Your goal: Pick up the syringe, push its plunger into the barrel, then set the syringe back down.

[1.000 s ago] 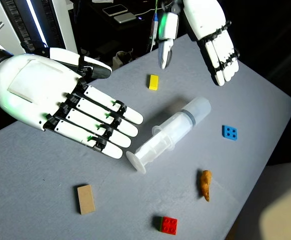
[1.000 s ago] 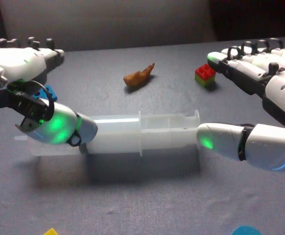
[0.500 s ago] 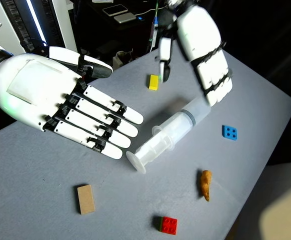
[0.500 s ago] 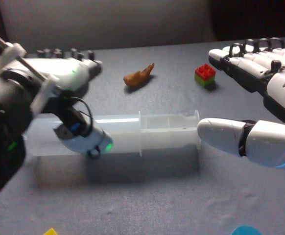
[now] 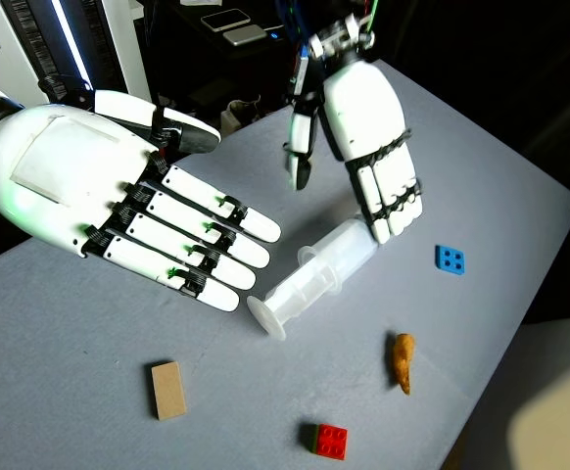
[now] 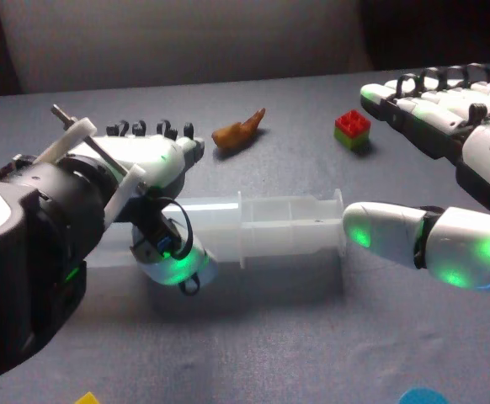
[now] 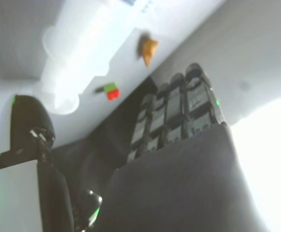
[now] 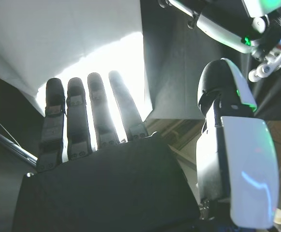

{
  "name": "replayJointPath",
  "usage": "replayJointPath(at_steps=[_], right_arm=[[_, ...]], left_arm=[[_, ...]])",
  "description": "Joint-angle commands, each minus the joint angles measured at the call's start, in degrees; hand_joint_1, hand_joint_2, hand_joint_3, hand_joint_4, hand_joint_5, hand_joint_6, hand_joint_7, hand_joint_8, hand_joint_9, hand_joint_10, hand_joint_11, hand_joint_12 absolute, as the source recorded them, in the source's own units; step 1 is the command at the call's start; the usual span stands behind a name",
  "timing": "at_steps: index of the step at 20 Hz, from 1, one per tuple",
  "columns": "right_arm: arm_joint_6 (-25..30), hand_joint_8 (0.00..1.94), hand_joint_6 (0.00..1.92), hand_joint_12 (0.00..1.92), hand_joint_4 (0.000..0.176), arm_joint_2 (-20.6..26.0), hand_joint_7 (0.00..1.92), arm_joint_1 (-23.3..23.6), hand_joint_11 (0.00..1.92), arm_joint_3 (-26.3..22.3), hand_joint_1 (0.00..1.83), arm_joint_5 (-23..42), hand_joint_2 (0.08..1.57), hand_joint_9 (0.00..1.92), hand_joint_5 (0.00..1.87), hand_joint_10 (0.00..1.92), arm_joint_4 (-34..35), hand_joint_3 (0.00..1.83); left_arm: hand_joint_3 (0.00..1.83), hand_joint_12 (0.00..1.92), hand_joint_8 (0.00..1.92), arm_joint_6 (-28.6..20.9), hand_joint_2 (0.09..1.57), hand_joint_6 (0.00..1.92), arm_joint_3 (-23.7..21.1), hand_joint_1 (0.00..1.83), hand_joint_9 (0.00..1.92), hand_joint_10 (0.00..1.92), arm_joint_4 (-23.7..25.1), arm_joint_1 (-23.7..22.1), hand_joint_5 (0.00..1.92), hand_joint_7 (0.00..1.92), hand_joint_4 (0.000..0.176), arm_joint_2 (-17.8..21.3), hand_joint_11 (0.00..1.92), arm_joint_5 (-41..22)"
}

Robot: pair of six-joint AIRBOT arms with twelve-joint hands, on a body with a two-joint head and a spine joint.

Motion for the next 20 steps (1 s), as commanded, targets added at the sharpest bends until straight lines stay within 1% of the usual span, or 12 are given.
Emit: replayJointPath(at_steps=[1,3,6,7,8,9,10,11,12,14,17,20], right_arm=[[1.12,0.0,0.0,0.28,0.0,0.25,0.08,0.15,0.0,-0.13,0.0,5.62,1.13,0.07,0.07,0.0,-4.54,0.0],[1.93,0.0,0.0,0.3,0.0,0.26,0.07,-0.36,0.0,-0.13,0.0,6.34,1.13,0.07,0.07,0.0,-5.97,0.0],[2.29,0.0,0.0,0.29,0.0,0.25,0.05,-0.62,0.0,-0.14,0.0,6.47,1.13,0.05,0.05,0.0,-6.36,0.0],[2.36,0.0,0.0,0.35,0.0,0.25,0.06,-0.62,0.0,-0.14,0.0,6.48,1.12,0.06,0.06,0.0,-6.37,0.0],[2.4,0.0,0.0,0.37,0.0,0.26,0.07,-0.62,0.0,-0.14,0.0,6.55,1.12,0.07,0.06,0.0,-6.39,0.0],[2.5,0.01,0.01,0.33,0.0,0.26,0.06,-0.7,0.0,-0.14,0.01,6.68,1.13,0.05,0.06,0.01,-6.4,0.0],[2.52,0.01,0.01,0.33,0.0,0.26,0.06,-0.72,0.0,-0.14,0.01,6.7,1.13,0.05,0.06,0.01,-6.4,0.0],[2.65,0.0,0.0,0.36,0.0,0.26,0.06,-0.77,0.0,-0.14,0.0,6.73,1.13,0.06,0.06,0.0,-6.5,0.0],[2.68,0.0,0.0,0.36,0.0,0.26,0.06,-0.76,0.0,-0.14,0.0,6.78,1.13,0.06,0.06,0.0,-6.52,0.0],[2.73,0.0,0.01,0.36,0.0,0.26,0.06,-0.76,0.0,-0.14,0.0,6.85,1.12,0.06,0.07,0.01,-6.56,0.0],[2.8,0.0,0.0,0.26,0.0,0.26,0.04,-0.83,0.0,-0.14,0.0,6.94,1.13,0.04,0.05,0.0,-6.63,0.0],[2.88,0.01,0.01,0.33,0.0,0.26,0.07,-0.89,0.0,-0.14,0.0,6.95,1.14,0.07,0.08,0.01,-6.74,0.0]], left_arm=[[0.01,0.0,0.0,-0.18,1.1,0.0,0.4,0.78,0.0,0.0,5.11,0.12,0.0,0.0,0.0,-0.19,0.0,-0.49],[0.01,0.0,0.0,-0.64,1.09,0.0,1.03,0.8,0.0,0.0,5.62,1.14,0.0,0.0,0.0,-0.61,0.0,-0.76],[0.01,0.0,0.0,-3.73,1.11,0.0,1.96,0.74,0.0,0.0,7.77,2.84,0.0,0.0,0.0,-1.73,0.0,-1.05],[0.0,0.0,0.0,-4.51,1.1,0.0,2.24,0.76,0.0,0.0,8.63,3.26,0.0,0.0,0.0,-2.16,0.0,-1.05],[0.0,0.0,0.0,-4.96,1.1,0.0,2.71,0.76,0.0,0.0,9.27,3.65,0.0,0.0,0.0,-2.79,0.0,-1.05],[0.01,0.0,0.0,-4.97,1.11,0.0,3.67,0.71,0.0,0.0,9.47,4.16,0.0,0.0,0.0,-3.77,0.0,-1.5],[0.01,0.0,0.0,-4.97,1.11,0.0,4.05,0.71,0.0,0.0,9.73,4.31,0.0,0.0,0.0,-4.1,0.0,-1.83],[0.01,0.0,0.0,-4.98,1.11,0.0,6.06,0.68,0.0,0.0,10.71,5.3,0.0,0.0,0.0,-5.93,0.0,-3.22],[0.01,0.0,0.0,-5.18,1.11,0.0,6.49,0.68,0.0,0.0,11.0,5.59,0.0,0.0,0.0,-6.31,0.0,-3.39],[0.0,0.0,0.0,-6.06,1.11,0.0,7.17,0.71,0.0,0.0,11.79,6.32,0.0,0.0,0.0,-6.84,0.0,-3.56],[0.0,0.0,0.0,-8.62,1.1,0.0,8.14,0.77,0.0,0.0,13.4,8.05,0.0,0.0,0.0,-7.28,0.0,-3.56],[0.0,0.0,0.0,-10.43,1.08,0.0,9.04,0.79,0.0,0.0,15.03,9.78,0.0,0.0,0.0,-7.31,0.0,-3.69]])
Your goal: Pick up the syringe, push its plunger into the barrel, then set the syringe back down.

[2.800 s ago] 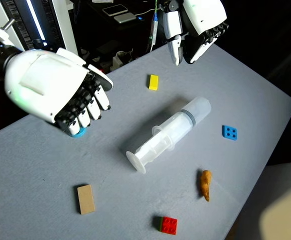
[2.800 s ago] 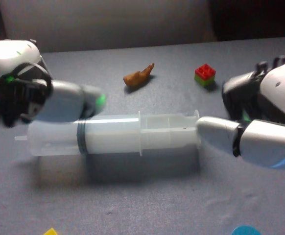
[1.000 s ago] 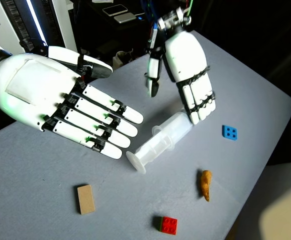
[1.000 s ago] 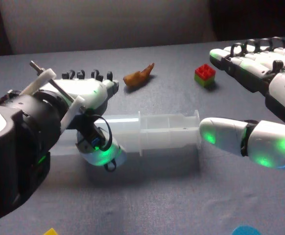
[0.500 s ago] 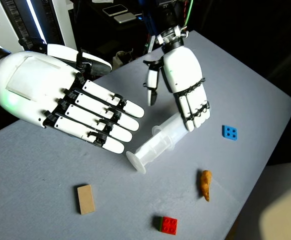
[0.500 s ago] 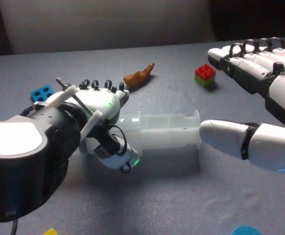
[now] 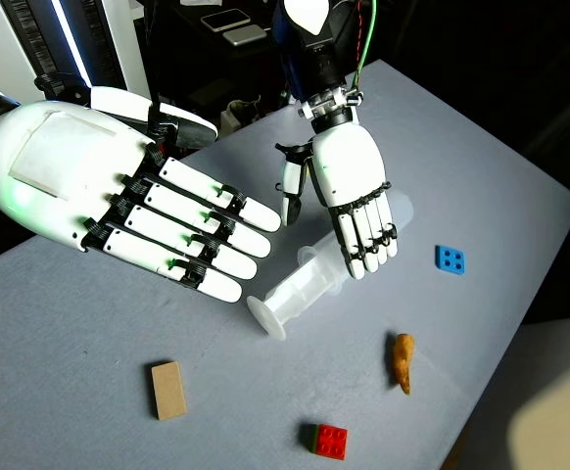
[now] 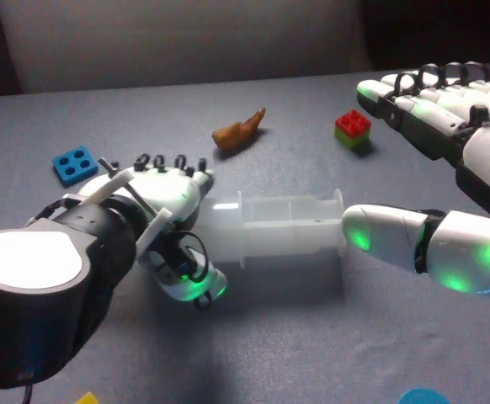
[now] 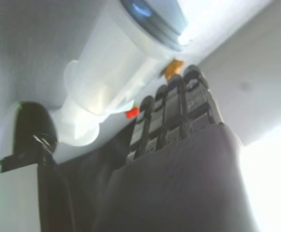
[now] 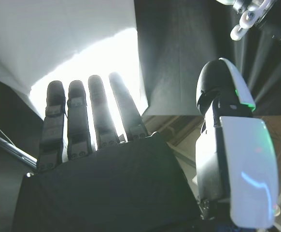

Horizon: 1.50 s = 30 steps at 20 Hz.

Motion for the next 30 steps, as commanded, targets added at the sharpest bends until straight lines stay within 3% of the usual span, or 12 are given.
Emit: replayJointPath(at_steps=[1,10,17,19,21,24,30], right_arm=[[0.53,0.0,0.0,0.34,0.0,0.26,0.06,0.25,0.0,-0.12,0.0,5.79,1.13,0.06,0.06,0.0,-3.19,0.0],[0.72,0.0,0.0,0.28,0.0,0.26,0.06,0.18,0.0,-0.13,0.04,5.85,1.1,0.05,0.07,0.0,-3.37,0.0],[0.82,0.0,0.0,0.45,0.0,0.27,0.08,0.19,0.0,-0.11,0.08,6.11,1.08,0.08,0.11,0.0,-3.39,0.0],[0.84,0.0,0.0,0.4,0.0,0.27,0.07,0.2,0.0,-0.11,0.06,6.12,1.08,0.06,0.08,0.0,-3.39,0.0],[0.87,0.0,0.0,0.34,0.0,0.27,0.06,0.2,0.0,-0.11,0.07,6.15,1.08,0.05,0.08,0.0,-3.4,0.0],[0.93,0.0,0.0,0.41,0.0,0.28,0.07,0.19,0.0,-0.11,0.07,6.21,1.08,0.07,0.08,0.0,-3.43,0.0],[0.97,0.0,0.01,0.35,0.0,0.29,0.08,0.16,0.0,-0.11,0.08,6.27,1.08,0.07,0.09,0.0,-3.51,0.0]], left_arm=[[0.01,0.0,0.0,-0.28,1.11,0.0,0.53,0.77,0.0,0.0,4.75,-0.29,0.0,0.0,0.0,-0.27,0.0,0.75],[0.0,0.0,0.0,-0.28,1.1,0.0,5.28,0.73,0.0,0.0,5.81,0.21,0.0,0.0,0.0,-2.82,0.0,-2.17],[0.0,0.0,0.0,-0.28,1.12,0.0,7.46,0.73,0.0,0.0,6.41,1.09,0.0,0.0,0.0,-4.59,0.0,-3.07],[0.01,0.0,0.0,-0.29,1.14,0.0,8.14,0.67,0.0,0.0,7.04,1.52,0.0,0.0,0.0,-4.77,0.0,-3.6],[0.0,0.0,0.0,-0.3,1.11,0.0,8.48,0.74,0.0,0.0,7.29,2.01,0.0,0.0,0.0,-4.78,0.0,-3.89],[0.0,0.0,0.0,-0.3,1.12,0.0,8.81,0.73,0.0,0.0,7.56,2.55,0.0,0.0,0.0,-4.78,0.0,-4.37],[0.0,0.0,0.0,-0.31,1.11,0.0,9.56,0.73,0.0,0.0,7.87,2.83,0.0,0.0,0.0,-5.12,0.0,-4.64]])
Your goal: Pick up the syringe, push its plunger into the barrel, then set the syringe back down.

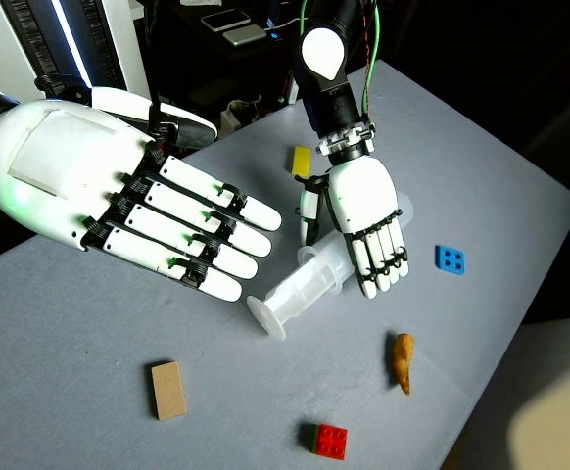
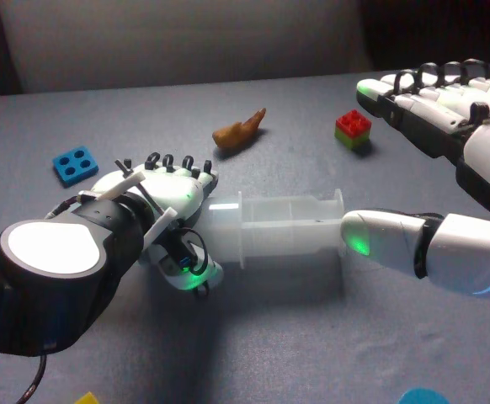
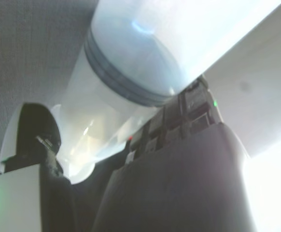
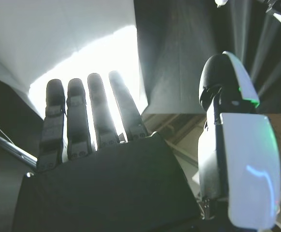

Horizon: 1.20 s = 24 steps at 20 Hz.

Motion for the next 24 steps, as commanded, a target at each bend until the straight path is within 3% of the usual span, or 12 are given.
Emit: replayJointPath(at_steps=[1,6,7,9,13,14,15,16,17,19,22,24], right_arm=[[0.51,0.0,0.0,0.37,0.0,0.29,0.08,0.16,0.0,-0.11,0.07,5.9,1.08,0.08,0.1,0.0,-3.08,0.0],[0.53,0.0,0.0,0.36,0.0,0.29,0.07,0.08,0.0,-0.11,0.06,5.97,1.09,0.06,0.08,0.0,-3.1,0.0],[0.53,0.0,0.0,0.34,0.0,0.27,0.05,0.06,0.0,-0.11,0.06,5.96,1.09,0.04,0.06,0.0,-3.1,0.0],[0.45,0.0,0.0,0.32,0.0,0.12,0.05,-0.35,0.0,-0.11,0.04,5.79,1.09,0.05,0.07,0.0,-3.1,0.0],[-0.58,0.0,0.0,0.35,0.0,-0.55,0.06,-1.23,0.0,-0.09,0.04,6.01,1.09,0.05,0.07,0.0,-3.1,0.0],[-0.76,0.0,0.0,0.32,0.0,-0.67,0.06,-1.3,0.0,-0.03,0.04,6.13,1.09,0.05,0.07,0.0,-3.1,0.0],[-0.96,0.0,0.0,0.32,0.0,-0.79,0.06,-1.44,0.0,0.04,0.04,6.29,1.09,0.05,0.07,0.0,-3.1,0.0],[-1.23,0.0,0.0,0.32,0.0,-0.89,0.05,-1.58,0.0,0.17,0.02,6.49,1.1,0.05,0.06,0.0,-3.1,0.0],[-1.36,0.01,0.0,0.32,0.0,-0.95,0.06,-1.62,0.0,0.26,0.03,6.62,1.1,0.06,0.07,0.0,-3.1,0.0],[-1.43,0.0,0.0,0.28,0.0,-0.97,0.06,-1.67,0.0,0.33,0.04,6.84,1.1,0.06,0.08,0.0,-3.1,0.0],[-1.44,0.0,0.0,0.27,0.0,-0.96,0.05,-1.61,0.0,0.33,0.04,7.23,1.1,0.04,0.07,0.0,-3.11,0.0],[-1.43,0.0,0.0,0.3,0.0,-0.97,0.06,-1.61,0.0,0.33,0.05,7.33,1.1,0.05,0.07,0.0,-3.11,0.0]], left_arm=[[0.0,0.0,0.0,0.07,1.1,0.0,0.22,0.74,0.0,0.0,3.62,-0.12,0.0,0.0,0.0,-0.22,0.0,1.53],[0.0,0.04,0.0,-1.11,1.14,0.0,0.58,0.8,0.05,0.0,3.62,0.43,0.05,0.04,0.0,-1.16,0.05,1.87],[0.0,0.58,0.01,-1.83,1.13,0.01,0.56,0.89,0.2,0.01,3.62,0.52,0.18,0.17,0.0,-1.35,0.0,2.25],[0.0,0.85,0.01,-2.88,1.15,0.01,0.35,1.01,0.32,0.01,3.62,0.57,0.29,0.29,0.0,-1.57,0.0,3.38],[0.0,0.91,0.01,-4.39,1.18,0.01,0.44,1.09,0.56,0.02,3.62,0.49,0.48,0.54,0.0,-1.69,0.24,4.41],[0.0,0.84,0.03,-4.7,1.17,0.02,0.48,1.2,0.81,0.04,3.62,0.43,0.67,0.84,0.0,-1.72,0.5,4.91],[0.0,0.84,0.03,-5.0,1.17,0.02,0.54,1.2,0.81,0.04,3.62,0.41,0.67,0.84,0.0,-1.76,0.5,5.19],[0.05,0.78,0.87,-5.15,1.11,0.0,0.65,1.32,0.98,0.04,3.62,0.38,0.79,0.91,0.0,-1.84,0.65,5.38],[0.0,1.49,1.17,-5.16,1.17,1.12,0.71,1.46,0.87,1.12,3.62,0.33,0.68,0.89,0.0,-1.88,0.66,5.42],[0.0,1.56,1.09,-5.16,1.12,0.96,0.57,1.49,1.0,0.96,3.62,0.32,0.83,0.9,0.0,-1.89,0.8,5.39],[0.0,1.54,1.04,-5.57,1.09,0.73,0.2,1.5,1.03,0.97,3.82,0.31,0.99,0.92,0.0,-1.86,0.82,5.14],[0.0,1.51,1.01,-10.37,1.08,0.66,-0.02,1.5,1.01,0.96,10.11,0.57,1.07,0.94,0.0,-1.52,0.85,3.66]])
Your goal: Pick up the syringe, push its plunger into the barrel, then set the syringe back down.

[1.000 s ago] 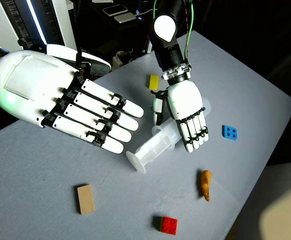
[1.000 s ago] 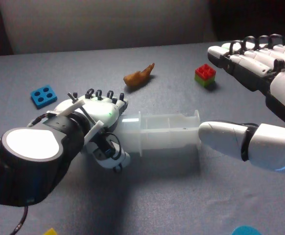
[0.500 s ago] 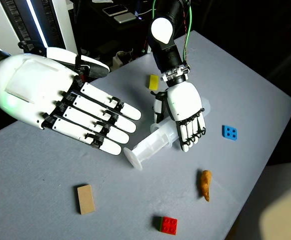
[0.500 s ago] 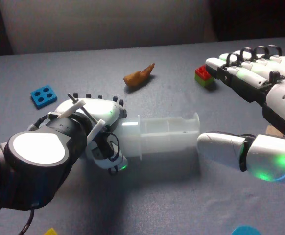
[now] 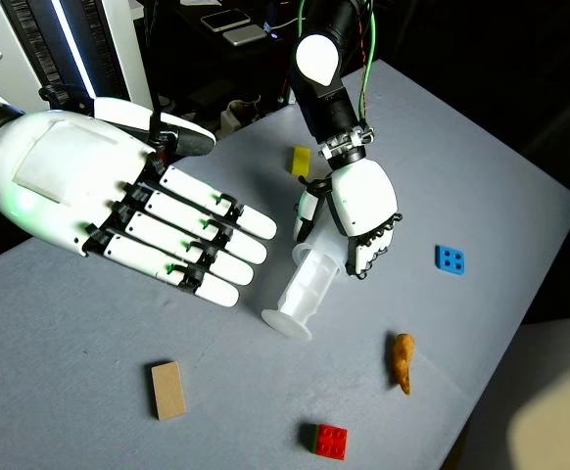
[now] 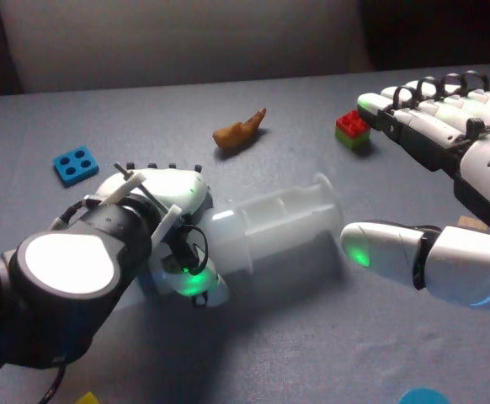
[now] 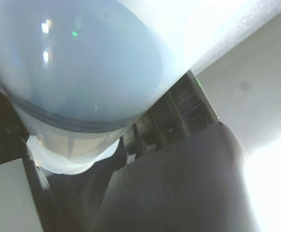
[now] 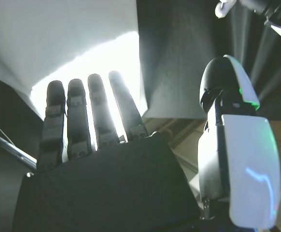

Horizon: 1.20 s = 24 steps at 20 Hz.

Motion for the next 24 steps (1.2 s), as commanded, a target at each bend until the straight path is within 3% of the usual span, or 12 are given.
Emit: replayJointPath(at_steps=[1,6,9,11,13,18,20,22,24], right_arm=[[0.15,0.0,0.0,0.33,0.0,0.24,0.06,0.44,0.0,-0.09,0.06,5.82,1.09,0.06,0.07,0.0,-2.9,0.0],[1.12,0.0,0.0,0.37,0.0,0.24,0.05,0.53,0.0,-0.09,0.06,6.57,1.1,0.05,0.06,0.0,-2.9,0.0],[4.37,0.0,0.0,0.39,0.0,0.16,0.06,0.94,0.0,-0.13,0.04,10.26,1.11,0.06,0.07,0.0,-2.9,0.0],[6.86,0.0,0.0,0.28,0.0,0.16,0.05,0.94,0.0,-0.31,0.02,12.0,1.11,0.05,0.07,0.0,-2.88,0.0],[12.27,0.0,0.0,0.32,0.0,-0.07,0.04,-0.14,0.0,-1.08,0.05,14.86,1.1,0.05,0.06,0.0,-2.39,0.0],[19.74,0.0,0.01,0.34,0.0,-3.12,0.07,-1.82,0.0,-3.47,0.06,22.29,1.1,0.07,0.09,0.0,12.1,0.0],[20.64,0.0,0.0,0.3,0.0,-3.65,0.05,-1.9,0.0,-3.5,0.05,22.72,1.12,0.05,0.07,0.0,14.49,0.0],[24.9,0.0,0.0,0.34,0.0,-5.61,0.05,-2.26,0.0,-3.47,0.05,25.3,1.11,0.06,0.07,0.0,17.72,0.0],[28.71,0.0,0.0,0.38,0.0,-8.08,0.06,-2.51,0.0,-3.49,0.04,29.69,1.12,0.07,0.08,0.0,18.54,0.0]], left_arm=[[0.0,1.5,0.99,-1.7,1.07,0.63,-0.57,1.5,1.02,0.94,6.76,-0.49,1.09,0.95,0.0,0.44,0.85,0.62],[0.0,1.54,1.01,-5.63,1.08,0.65,-2.06,1.49,0.99,0.97,17.76,-1.06,1.12,0.96,0.0,3.63,0.75,-4.44],[0.0,1.52,1.03,-5.63,1.08,0.67,-3.42,1.5,1.0,0.96,21.78,-1.59,1.1,0.95,0.0,6.1,0.77,-6.96],[0.0,1.54,0.96,-5.63,1.08,0.69,-4.02,1.49,0.98,1.0,23.28,-1.72,1.07,0.97,0.0,7.32,0.8,-8.6],[0.0,1.58,1.03,-5.63,1.1,0.76,-4.44,1.49,0.93,1.07,25.34,-2.3,1.04,0.92,0.0,8.59,0.77,-10.24],[0.0,1.55,1.03,-5.63,1.1,0.77,-4.14,1.49,0.93,1.05,26.69,-3.31,1.02,0.92,0.0,10.72,0.82,-12.28],[0.0,1.54,1.05,-5.63,1.1,0.8,-3.86,1.49,0.94,1.03,26.69,-3.64,1.01,0.89,0.0,11.02,0.82,-12.83],[0.0,1.52,0.99,-5.63,1.09,0.86,-3.56,1.49,0.97,0.98,26.79,-4.24,0.98,0.93,0.0,11.74,0.83,-13.32],[0.0,1.49,1.0,-5.63,1.08,0.79,-3.12,1.5,1.01,0.95,27.0,-4.92,1.02,0.93,0.0,12.43,0.85,-14.34]])
